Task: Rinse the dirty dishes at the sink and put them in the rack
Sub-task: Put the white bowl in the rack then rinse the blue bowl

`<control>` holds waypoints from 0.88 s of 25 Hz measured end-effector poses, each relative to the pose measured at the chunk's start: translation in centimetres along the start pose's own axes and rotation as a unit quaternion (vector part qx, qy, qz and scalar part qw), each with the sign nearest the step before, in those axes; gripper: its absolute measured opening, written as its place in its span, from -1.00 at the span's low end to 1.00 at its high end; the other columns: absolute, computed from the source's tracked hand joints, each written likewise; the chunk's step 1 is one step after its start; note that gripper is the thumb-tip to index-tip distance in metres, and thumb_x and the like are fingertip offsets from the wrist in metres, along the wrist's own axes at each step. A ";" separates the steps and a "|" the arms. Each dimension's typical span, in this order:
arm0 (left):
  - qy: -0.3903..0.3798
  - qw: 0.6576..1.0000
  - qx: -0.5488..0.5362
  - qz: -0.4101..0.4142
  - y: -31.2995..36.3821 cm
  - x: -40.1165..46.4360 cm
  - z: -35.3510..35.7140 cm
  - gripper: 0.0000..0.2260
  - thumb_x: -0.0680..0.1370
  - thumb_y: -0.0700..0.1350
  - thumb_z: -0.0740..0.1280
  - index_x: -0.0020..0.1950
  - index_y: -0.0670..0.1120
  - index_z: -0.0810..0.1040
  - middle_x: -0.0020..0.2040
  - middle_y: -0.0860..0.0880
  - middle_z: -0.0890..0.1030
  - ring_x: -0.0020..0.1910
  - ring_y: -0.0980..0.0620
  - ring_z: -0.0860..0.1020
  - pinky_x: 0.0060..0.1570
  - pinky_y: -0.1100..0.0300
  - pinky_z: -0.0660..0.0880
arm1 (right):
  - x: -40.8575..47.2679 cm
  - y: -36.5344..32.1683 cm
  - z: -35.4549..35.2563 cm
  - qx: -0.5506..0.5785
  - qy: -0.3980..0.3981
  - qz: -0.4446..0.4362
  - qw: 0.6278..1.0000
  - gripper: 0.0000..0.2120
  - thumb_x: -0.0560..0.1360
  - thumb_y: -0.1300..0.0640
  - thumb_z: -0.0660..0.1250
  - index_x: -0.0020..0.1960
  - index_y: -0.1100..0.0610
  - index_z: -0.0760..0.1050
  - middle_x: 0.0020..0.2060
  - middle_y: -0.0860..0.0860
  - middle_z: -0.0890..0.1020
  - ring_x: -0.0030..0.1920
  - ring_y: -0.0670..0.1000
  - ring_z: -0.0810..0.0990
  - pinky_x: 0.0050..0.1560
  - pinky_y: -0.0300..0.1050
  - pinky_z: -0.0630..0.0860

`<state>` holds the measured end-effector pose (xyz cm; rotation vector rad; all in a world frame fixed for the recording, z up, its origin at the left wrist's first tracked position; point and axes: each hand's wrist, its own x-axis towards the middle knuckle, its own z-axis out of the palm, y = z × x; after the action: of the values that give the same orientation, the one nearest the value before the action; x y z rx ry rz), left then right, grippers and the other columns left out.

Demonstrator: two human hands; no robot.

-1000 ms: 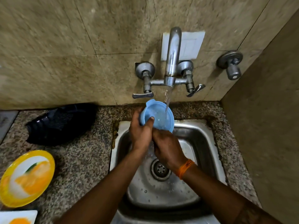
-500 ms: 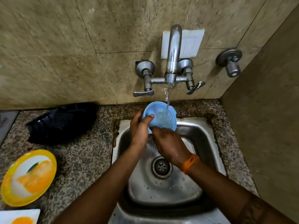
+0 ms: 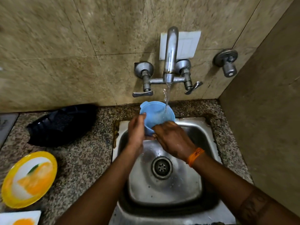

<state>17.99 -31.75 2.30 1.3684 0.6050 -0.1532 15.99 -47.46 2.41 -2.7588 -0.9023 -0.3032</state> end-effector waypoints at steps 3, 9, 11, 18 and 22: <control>-0.065 0.992 0.074 -0.073 1.6 1.7 -2.6 -0.60 0.41 0.21 0.38 0.06 -0.05 0.64 -0.06 -0.16 0.68 -0.28 -0.11 0.66 -0.33 0.05 0.62 | -1.6 3.3 -0.8 -0.061 -0.023 -0.042 0.997 -0.74 0.59 -0.04 0.18 0.08 0.09 0.55 0.11 0.10 0.65 0.32 0.14 0.54 0.47 0.15 0.35; -0.151 0.986 0.027 -0.073 1.2 1.2 -3.5 -0.68 0.68 0.11 0.15 0.23 0.04 0.63 0.01 -0.02 0.76 -0.07 0.04 0.70 -0.15 0.18 0.59 | -3.6 -1.4 -0.2 0.184 -0.022 0.046 0.982 -0.79 0.62 0.05 0.26 0.17 0.12 0.54 0.09 0.10 0.65 0.18 0.13 0.60 0.27 0.04 0.48; -0.163 0.984 -0.015 -0.065 0.0 0.7 -4.0 -0.61 0.71 0.13 0.10 0.36 0.01 0.60 0.24 -0.04 0.70 0.13 0.02 0.68 0.10 0.12 0.57 | -5.2 -2.9 0.5 0.440 -0.016 0.198 0.876 -0.75 0.64 -0.04 0.24 0.22 0.06 0.52 0.09 0.02 0.67 0.13 0.03 0.63 0.12 -0.03 0.54; -0.175 0.971 0.116 -0.111 -5.5 -2.2 -5.9 -0.63 0.72 0.05 0.08 0.18 0.02 0.69 0.16 -0.03 0.71 0.15 -0.05 0.60 0.01 0.09 0.53 | -8.2 -4.6 4.5 0.696 0.072 0.552 0.453 -0.57 0.42 -0.13 0.30 0.18 0.05 0.65 0.08 0.24 0.71 0.04 0.30 0.70 -0.09 0.19 0.62; -0.228 0.961 0.120 -0.101 -5.6 -2.7 -6.3 -0.76 0.66 -0.13 0.23 0.11 -0.01 0.70 0.01 -0.01 0.74 -0.02 -0.02 0.65 -0.11 0.13 0.56 | -8.5 -3.5 4.5 0.713 0.047 0.567 0.409 -0.59 0.53 -0.06 0.14 0.04 0.10 0.71 -0.04 0.23 0.73 -0.09 0.24 0.72 -0.15 0.11 0.63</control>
<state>11.25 -27.66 -1.73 1.4369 0.3420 -0.7071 7.73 -48.25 -3.59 -1.0219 0.7302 0.4218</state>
